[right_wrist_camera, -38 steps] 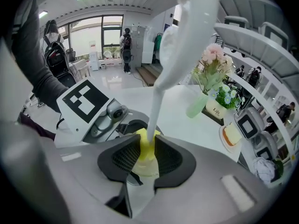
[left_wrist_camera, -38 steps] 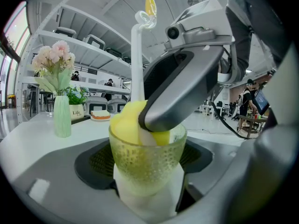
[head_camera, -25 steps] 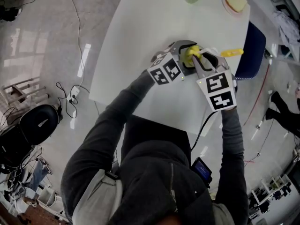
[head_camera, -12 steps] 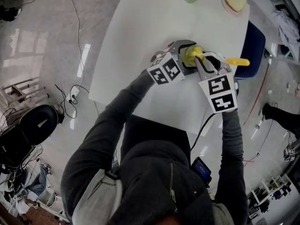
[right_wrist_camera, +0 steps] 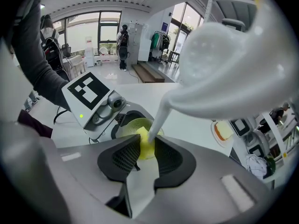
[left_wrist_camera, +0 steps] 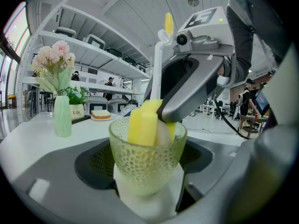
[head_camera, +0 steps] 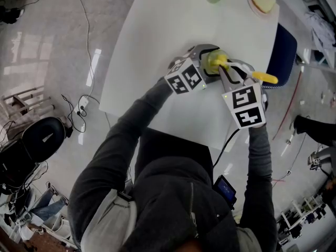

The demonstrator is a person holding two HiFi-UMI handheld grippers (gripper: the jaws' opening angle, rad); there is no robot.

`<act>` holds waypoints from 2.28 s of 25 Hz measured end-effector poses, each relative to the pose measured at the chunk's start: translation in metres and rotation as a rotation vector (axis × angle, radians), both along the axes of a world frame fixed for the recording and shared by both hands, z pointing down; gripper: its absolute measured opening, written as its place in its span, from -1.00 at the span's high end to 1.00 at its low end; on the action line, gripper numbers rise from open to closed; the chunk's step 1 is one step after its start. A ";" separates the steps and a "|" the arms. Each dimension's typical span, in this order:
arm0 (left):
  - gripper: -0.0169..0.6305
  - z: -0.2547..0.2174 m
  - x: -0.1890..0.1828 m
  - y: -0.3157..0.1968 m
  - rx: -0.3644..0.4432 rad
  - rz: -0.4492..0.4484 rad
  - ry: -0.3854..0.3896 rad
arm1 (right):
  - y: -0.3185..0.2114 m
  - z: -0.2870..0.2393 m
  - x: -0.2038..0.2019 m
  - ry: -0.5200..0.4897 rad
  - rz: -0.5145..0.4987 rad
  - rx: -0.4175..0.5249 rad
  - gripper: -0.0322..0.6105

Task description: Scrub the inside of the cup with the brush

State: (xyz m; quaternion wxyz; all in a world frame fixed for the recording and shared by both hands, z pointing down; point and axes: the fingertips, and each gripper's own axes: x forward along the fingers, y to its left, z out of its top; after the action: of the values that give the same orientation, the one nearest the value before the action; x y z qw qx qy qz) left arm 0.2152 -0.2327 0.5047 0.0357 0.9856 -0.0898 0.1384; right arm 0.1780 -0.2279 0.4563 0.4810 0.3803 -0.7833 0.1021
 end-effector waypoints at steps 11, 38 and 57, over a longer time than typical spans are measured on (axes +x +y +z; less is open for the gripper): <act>-0.26 -0.001 0.001 0.004 0.001 -0.001 -0.002 | 0.010 -0.006 -0.007 -0.018 0.021 0.009 0.59; -0.26 0.000 0.001 0.006 -0.002 -0.003 -0.005 | -0.005 -0.005 -0.015 -0.148 0.128 0.071 0.59; -0.27 0.004 -0.002 0.002 -0.007 -0.046 -0.050 | -0.006 -0.004 -0.007 -0.204 0.169 0.062 0.59</act>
State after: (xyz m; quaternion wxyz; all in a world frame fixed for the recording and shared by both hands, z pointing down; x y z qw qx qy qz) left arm 0.2134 -0.2302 0.5085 0.0401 0.9794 -0.1128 0.1626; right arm 0.1707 -0.2335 0.4521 0.3763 0.4474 -0.7962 0.1561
